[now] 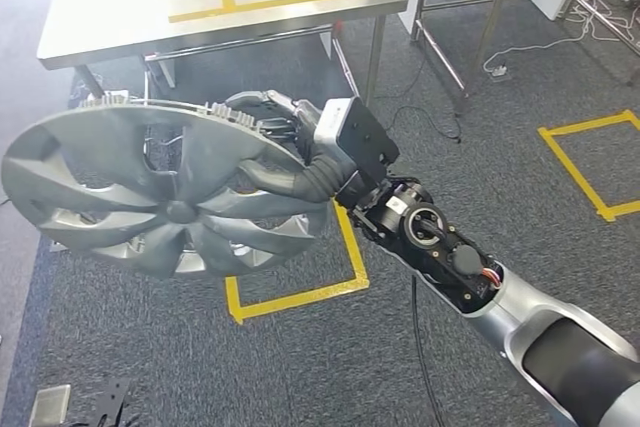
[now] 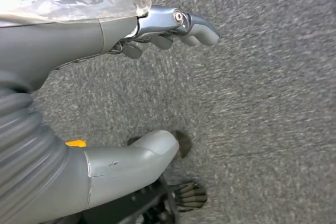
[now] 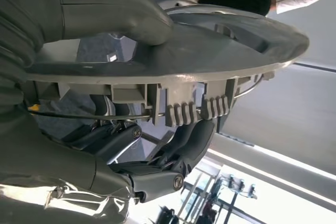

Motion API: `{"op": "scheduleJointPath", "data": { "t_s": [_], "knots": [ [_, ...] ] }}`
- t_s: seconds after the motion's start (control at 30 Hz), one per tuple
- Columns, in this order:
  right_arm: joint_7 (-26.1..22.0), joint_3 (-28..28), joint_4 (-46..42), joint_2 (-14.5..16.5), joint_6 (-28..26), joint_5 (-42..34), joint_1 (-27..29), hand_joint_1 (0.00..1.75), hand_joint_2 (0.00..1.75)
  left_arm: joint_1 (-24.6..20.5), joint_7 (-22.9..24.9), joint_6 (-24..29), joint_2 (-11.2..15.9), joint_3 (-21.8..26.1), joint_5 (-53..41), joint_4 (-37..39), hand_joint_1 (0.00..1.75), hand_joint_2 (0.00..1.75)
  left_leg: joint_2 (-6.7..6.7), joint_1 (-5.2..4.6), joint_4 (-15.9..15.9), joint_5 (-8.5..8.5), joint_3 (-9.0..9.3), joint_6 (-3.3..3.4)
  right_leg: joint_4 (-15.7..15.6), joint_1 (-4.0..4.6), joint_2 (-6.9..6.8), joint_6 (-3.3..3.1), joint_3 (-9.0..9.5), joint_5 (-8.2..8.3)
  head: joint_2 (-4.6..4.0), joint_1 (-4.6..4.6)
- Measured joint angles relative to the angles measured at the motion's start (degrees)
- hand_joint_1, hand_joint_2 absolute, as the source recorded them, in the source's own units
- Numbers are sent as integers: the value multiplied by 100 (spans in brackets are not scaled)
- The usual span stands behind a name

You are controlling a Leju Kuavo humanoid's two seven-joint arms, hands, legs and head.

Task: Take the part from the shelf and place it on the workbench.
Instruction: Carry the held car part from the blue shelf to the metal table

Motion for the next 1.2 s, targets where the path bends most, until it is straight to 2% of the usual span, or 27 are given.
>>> {"op": "scheduleJointPath", "data": {
  "t_s": [0.03,0.07,0.1,0.13,0.2,0.23,0.27,0.3,0.4,0.47,0.53,0.57,0.6,0.63,0.67,0.7,0.73,0.77,0.8,0.9,0.93,1.0,1.07,1.1,1.13,1.17,1.2],
  "knots": [
    [-2,-1,0,0,0,-2,1,175,175,3,0,0,0,-1,0,0,0,175,6,0,429,-109,-272,-1,0,15,-4,-25,15,-18,0,-10],
    [-2,0,0,0,0,-3,7,175,175,11,0,0,-1,-1,0,0,0,175,7,-1,738,-141,-500,1,0,30,-7,-45,36,-41,0,-15],
    [1,0,0,0,1,-2,13,175,175,22,0,0,-2,-1,0,0,0,175,8,-1,835,-67,-625,11,0,42,-8,-55,65,-66,0,-17],
    [4,1,0,0,1,0,17,175,175,28,-1,0,-2,-1,0,0,0,175,9,-2,679,117,-617,28,0,49,-7,-57,102,-95,0,-17],
    [8,-1,0,0,1,3,18,175,175,26,-1,0,5,0,0,0,0,175,30,-20,-117,607,-314,82,-1,57,-6,-39,189,-166,0,-21],
    [6,-1,-1,0,1,2,14,175,175,17,-1,0,10,0,0,0,0,175,42,-42,-505,755,-147,108,1,66,-3,-17,215,-200,0,-33],
    [3,-2,-2,0,1,0,12,175,175,6,-1,0,14,0,-1,0,0,175,53,-64,-759,821,-31,132,-4,72,0,9,228,-225,0,-42],
    [1,-2,-3,0,1,-2,13,175,175,-3,0,0,17,0,-1,0,0,175,55,-86,-869,799,20,154,-12,79,-1,39,231,-246,0,-49],
    [4,-4,-6,-1,1,0,17,175,175,-5,0,0,22,0,-1,0,0,175,26,-90,-936,742,82,228,-18,72,-20,128,241,-322,-1,-45],
    [4,-11,-16,-3,-1,2,9,175,175,-4,0,0,23,-1,-3,0,0,175,20,-69,-984,706,175,294,374,63,-22,164,62,-525,-1,-27],
    [-1,-16,-26,-5,-1,-1,14,175,175,-5,0,0,22,-1,-4,0,0,175,18,-81,-990,646,247,343,1215,60,-17,185,-395,-802,0,-3],
    [-1,-16,-26,-6,-1,-2,23,175,175,-4,0,0,22,0,-5,0,0,175,14,-87,-988,615,281,352,1567,61,-16,197,-630,-860,0,4],
    [1,-15,-26,-10,-1,-2,33,175,175,-1,0,-1,21,0,-5,0,0,175,7,-93,-987,580,321,355,1722,60,-16,203,-780,-807,0,8],
    [4,-15,-26,-17,-1,0,38,175,175,1,0,-2,19,0,-6,0,0,175,-4,-95,-984,544,370,351,1629,59,-16,202,-809,-637,0,16],
    [8,-16,-27,-23,-2,2,40,175,175,2,-1,-4,14,-1,-7,0,0,175,-18,-95,-982,502,431,340,1326,59,-16,192,-733,-376,0,28],
    [10,-17,-28,-29,-2,3,41,175,175,3,-1,-7,8,-1,-7,0,0,175,-30,-94,-980,457,489,325,905,59,-12,174,-593,-97,0,44],
    [10,-19,-30,-34,-2,2,41,175,175,-2,0,-8,1,-1,-8,0,0,175,-41,-103,-972,417,528,302,533,70,-5,155,-436,103,0,48],
    [8,-20,-36,-36,-3,1,38,175,175,-8,1,-9,-4,-1,-8,0,0,175,-48,-108,-963,389,541,278,245,77,1,128,-308,199,0,50],
    [4,-21,-42,-37,-3,1,36,175,175,-13,3,-9,-7,0,-9,0,0,175,-51,-111,-957,375,534,252,100,89,10,100,-238,209,0,44],
    [8,-29,-56,-45,-15,10,36,175,175,-15,6,-9,-14,-1,-11,0,0,175,-45,-104,-945,340,524,170,6,100,20,13,-158,136,0,50],
    [13,-36,-61,-49,-29,20,37,175,175,-18,5,-10,-16,-1,-15,0,0,175,-30,-101,-844,281,484,139,-23,91,18,-17,-117,127,0,40],
    [19,-52,-75,-52,-63,38,37,175,175,-28,4,-19,-13,-1,-25,0,0,175,2,-88,-258,50,170,82,-67,77,11,-73,-41,103,0,4],
    [28,-68,-85,-52,-95,51,42,175,175,-22,4,-46,-9,-1,-38,0,0,175,13,-83,539,-150,-345,45,-71,78,8,-106,-1,58,0,-19],
    [38,-76,-88,-54,-109,61,53,175,175,-12,5,-60,-10,-1,-46,0,0,175,14,-79,746,-125,-526,37,-71,78,9,-111,28,29,0,-19],
    [50,-83,-91,-56,-121,73,67,175,175,-6,5,-72,-11,0,-52,0,0,175,15,-75,730,6,-594,38,-71,78,10,-108,68,-4,0,-20],
    [65,-89,-93,-60,-130,83,82,175,175,-6,5,-77,-10,-1,-56,0,0,175,19,-70,476,229,-535,48,-71,78,11,-99,118,-44,0,-20],
    [78,-92,-96,-64,-137,91,92,175,175,-9,5,-80,-7,-1,-58,0,0,175,30,-66,59,499,-379,64,-72,77,11,-84,173,-88,0,-20]
  ]
}}
